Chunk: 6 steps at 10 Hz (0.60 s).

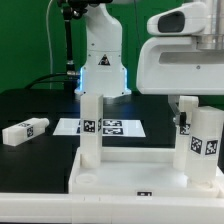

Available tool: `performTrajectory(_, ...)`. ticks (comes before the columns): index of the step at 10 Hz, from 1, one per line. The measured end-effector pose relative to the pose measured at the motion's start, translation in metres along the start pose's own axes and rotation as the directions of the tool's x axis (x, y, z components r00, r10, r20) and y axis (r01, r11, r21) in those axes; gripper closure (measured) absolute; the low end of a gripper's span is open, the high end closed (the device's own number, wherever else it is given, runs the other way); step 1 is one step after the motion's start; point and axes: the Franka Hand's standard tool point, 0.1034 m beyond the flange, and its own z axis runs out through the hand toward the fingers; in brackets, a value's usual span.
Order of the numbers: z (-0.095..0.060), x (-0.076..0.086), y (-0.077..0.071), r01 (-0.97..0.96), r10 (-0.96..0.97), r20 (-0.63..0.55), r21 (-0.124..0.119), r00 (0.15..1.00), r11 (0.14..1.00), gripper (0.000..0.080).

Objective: Assemble desk

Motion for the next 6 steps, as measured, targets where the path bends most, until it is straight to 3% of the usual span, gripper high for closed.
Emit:
performTrajectory(3, -0.0004, 0.0008, 0.0018, 0.196, -0.196, -0.001, -0.018, 0.981, 0.980, 0.0150)
performTrajectory(6, 0.0006, 0.0005, 0.0034, 0.327, -0.327, 0.004, -0.018, 0.945, 0.945, 0.0155)
